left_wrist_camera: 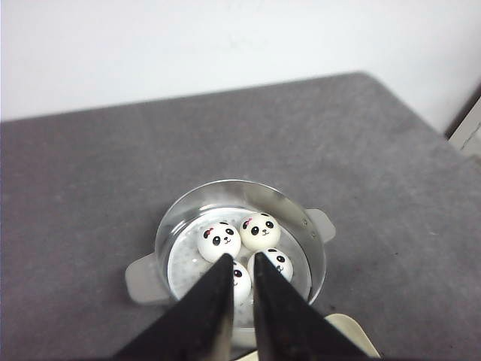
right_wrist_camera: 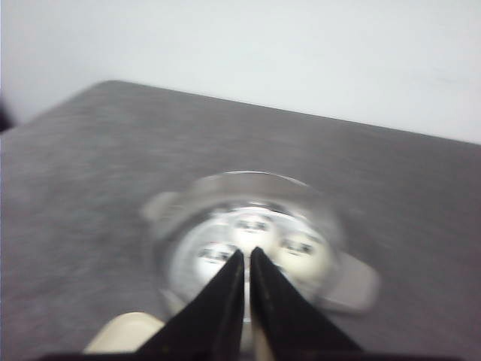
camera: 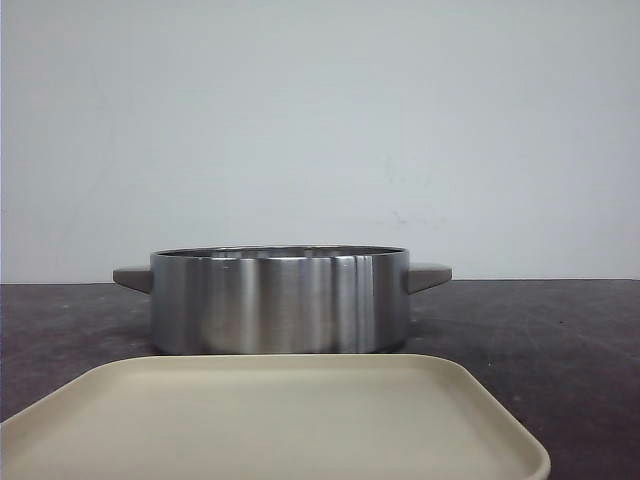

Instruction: Steam buns

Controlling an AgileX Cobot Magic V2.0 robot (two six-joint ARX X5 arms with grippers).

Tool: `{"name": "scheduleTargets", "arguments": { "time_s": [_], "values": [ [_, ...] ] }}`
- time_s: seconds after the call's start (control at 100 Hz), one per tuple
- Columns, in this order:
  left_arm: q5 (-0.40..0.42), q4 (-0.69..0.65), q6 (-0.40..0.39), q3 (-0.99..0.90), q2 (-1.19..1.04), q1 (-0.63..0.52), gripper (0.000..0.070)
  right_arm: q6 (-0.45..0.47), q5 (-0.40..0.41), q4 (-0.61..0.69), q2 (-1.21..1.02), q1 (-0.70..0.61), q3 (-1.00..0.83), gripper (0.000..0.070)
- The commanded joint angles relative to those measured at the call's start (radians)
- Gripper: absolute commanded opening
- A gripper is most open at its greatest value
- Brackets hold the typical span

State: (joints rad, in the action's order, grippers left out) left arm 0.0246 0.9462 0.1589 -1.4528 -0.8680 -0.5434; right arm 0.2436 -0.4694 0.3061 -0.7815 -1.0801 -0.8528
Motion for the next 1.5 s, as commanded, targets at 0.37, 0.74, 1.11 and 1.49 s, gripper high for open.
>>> {"name": "scheduleTargets", "arguments": {
  "time_s": [0.37,0.74,1.11,1.49],
  "values": [
    [0.109,-0.063,-0.003,0.356,0.448,-0.007,0.0000,-0.119,0.006,-0.149,-0.014,-0.010,-0.010,0.0009],
    [0.110,-0.008,-0.004,0.354,0.500,-0.007,0.0000,-0.119,0.006,-0.149,-0.014,-0.010,-0.010,0.0009],
    [0.109,-0.008,-0.004,0.354,0.500,-0.007,0.0000,-0.119,0.008,-0.145,-0.013,-0.012,-0.010,0.0009],
    [0.109,-0.008,-0.004,0.354,0.501,-0.007,0.0000,-0.207,0.107,-0.090,0.255,0.339,0.180,0.0007]
  ]
}}
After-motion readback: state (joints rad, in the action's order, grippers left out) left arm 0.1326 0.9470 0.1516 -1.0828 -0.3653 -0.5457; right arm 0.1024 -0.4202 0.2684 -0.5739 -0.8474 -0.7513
